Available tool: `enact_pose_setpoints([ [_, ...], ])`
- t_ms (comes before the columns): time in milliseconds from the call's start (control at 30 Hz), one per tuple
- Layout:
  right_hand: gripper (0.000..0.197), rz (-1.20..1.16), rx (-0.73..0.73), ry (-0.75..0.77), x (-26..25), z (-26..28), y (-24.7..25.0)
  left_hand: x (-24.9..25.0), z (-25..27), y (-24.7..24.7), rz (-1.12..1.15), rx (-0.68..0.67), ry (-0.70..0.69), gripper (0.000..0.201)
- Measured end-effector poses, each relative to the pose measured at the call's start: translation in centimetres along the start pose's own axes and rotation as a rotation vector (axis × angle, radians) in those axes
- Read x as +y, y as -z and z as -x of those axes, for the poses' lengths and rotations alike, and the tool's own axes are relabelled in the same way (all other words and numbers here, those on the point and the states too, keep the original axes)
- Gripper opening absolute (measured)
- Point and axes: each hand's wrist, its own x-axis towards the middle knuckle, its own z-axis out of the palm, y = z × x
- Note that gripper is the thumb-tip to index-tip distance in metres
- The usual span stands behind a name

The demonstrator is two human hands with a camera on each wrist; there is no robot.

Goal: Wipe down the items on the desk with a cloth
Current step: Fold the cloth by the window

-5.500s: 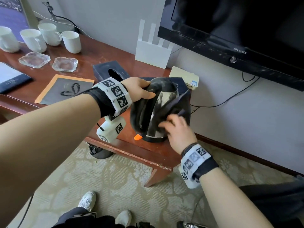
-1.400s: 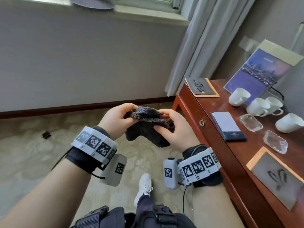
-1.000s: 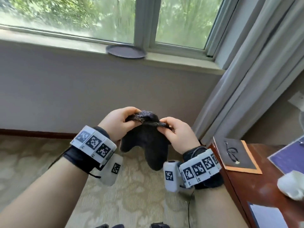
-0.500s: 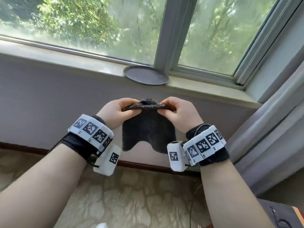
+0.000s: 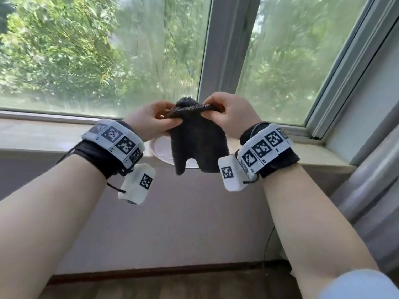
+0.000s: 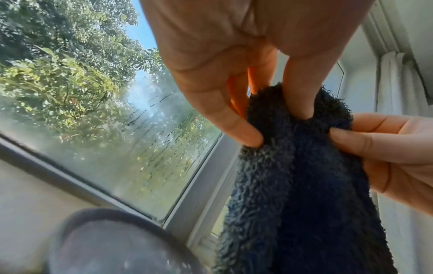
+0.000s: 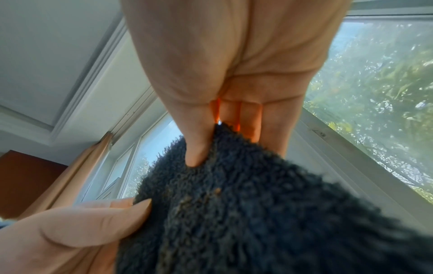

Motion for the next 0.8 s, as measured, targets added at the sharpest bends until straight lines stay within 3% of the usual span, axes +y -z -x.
enact_pose_setpoints([
  [267,0.016,-0.015,-0.031,0.044,6.3,-9.9,-2.4,-2.5,-11.0,1.2,-0.025,0.084,0.011,0.022],
  [367,0.019,0.03,-0.179,0.02,8.9,-12.0,-4.8,-4.8,-14.0,1.0,-0.052,0.094,0.107,0.02],
  [500,0.024,0.208,-0.453,0.019,12.0,-13.7,-7.9,-8.6,-16.9,0.1,-0.211,-0.009,0.277,0.022],
  [600,0.03,0.278,-0.583,-0.007,14.2,-14.6,-9.7,-10.1,-18.2,-0.9,-0.347,-0.058,0.358,0.011],
  [800,0.04,0.351,-0.681,-0.07,16.5,-15.6,-11.2,-11.4,-19.6,-1.3,-0.676,-0.126,0.412,0.041],
])
